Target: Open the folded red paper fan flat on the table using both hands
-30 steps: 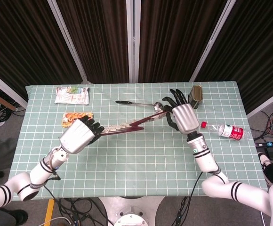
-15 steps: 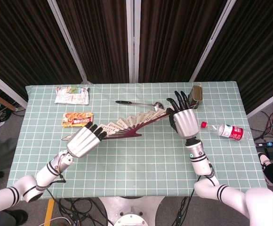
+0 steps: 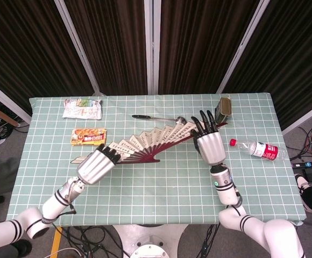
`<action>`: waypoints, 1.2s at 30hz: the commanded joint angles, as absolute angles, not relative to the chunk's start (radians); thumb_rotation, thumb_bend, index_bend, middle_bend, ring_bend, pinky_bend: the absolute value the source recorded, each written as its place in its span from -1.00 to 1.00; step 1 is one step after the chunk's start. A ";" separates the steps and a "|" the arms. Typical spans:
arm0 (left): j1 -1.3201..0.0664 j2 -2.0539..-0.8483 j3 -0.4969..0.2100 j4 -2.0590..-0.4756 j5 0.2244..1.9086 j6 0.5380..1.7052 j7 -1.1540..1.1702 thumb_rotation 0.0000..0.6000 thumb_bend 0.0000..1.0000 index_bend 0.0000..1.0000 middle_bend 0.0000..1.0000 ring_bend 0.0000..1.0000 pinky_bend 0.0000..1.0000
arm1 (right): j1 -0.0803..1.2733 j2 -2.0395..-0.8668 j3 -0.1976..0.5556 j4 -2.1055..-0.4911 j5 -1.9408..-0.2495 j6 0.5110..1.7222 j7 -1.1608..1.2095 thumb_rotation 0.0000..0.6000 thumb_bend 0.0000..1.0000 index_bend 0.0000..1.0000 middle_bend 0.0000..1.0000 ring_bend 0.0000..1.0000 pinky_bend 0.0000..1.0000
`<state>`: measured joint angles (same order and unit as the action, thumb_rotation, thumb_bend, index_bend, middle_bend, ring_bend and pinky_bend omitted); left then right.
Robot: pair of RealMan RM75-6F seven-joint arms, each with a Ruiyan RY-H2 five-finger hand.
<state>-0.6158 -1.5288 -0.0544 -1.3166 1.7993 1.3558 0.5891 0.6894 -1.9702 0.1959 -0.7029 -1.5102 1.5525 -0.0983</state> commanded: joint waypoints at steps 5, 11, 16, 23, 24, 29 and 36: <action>-0.585 -1.514 -0.040 -1.377 1.773 1.339 0.656 1.00 -0.33 0.01 0.12 0.25 0.30 | 0.667 -1.978 0.183 -0.694 -1.527 1.576 -0.093 1.00 0.20 0.11 -0.58 -1.00 -1.00; -0.562 -1.494 -0.035 -1.457 1.716 1.292 0.715 1.00 -0.74 -0.32 -0.08 0.03 0.15 | 0.648 -1.979 0.170 -0.692 -1.536 1.581 -0.097 1.00 0.20 0.05 -0.61 -1.00 -1.00; -0.550 -1.454 -0.034 -1.572 1.629 1.220 0.757 1.00 -1.00 -0.60 -0.31 -0.25 -0.02 | 0.617 -1.974 0.148 -0.711 -1.544 1.584 -0.117 1.00 0.18 -0.15 -0.67 -1.00 -1.00; -0.549 -1.395 -0.034 -1.710 1.553 1.155 0.792 1.00 -1.00 -0.84 -0.59 -0.60 -0.30 | 0.528 -1.902 0.106 -0.881 -1.510 1.530 -0.220 1.00 -0.18 -0.95 -0.97 -1.00 -1.00; -0.549 -1.391 -0.034 -1.720 1.547 1.151 0.792 1.00 -1.00 -0.87 -0.63 -0.66 -0.34 | 0.518 -1.884 0.102 -0.917 -1.503 1.518 -0.237 1.00 -0.26 -0.99 -0.99 -1.00 -1.00; -0.564 -1.354 -0.042 -1.780 1.480 1.092 0.763 1.00 -1.00 -0.92 -0.74 -0.83 -0.47 | 0.488 -1.757 0.100 -1.155 -1.453 1.438 -0.316 1.00 -0.65 -1.00 -1.00 -1.00 -1.00; -0.574 -1.315 -0.076 -1.827 1.394 1.055 0.601 1.00 -1.00 -0.95 -0.79 -0.90 -0.58 | 0.457 -1.604 0.122 -1.386 -1.372 1.361 -0.347 1.00 -0.85 -1.00 -1.00 -1.00 -1.00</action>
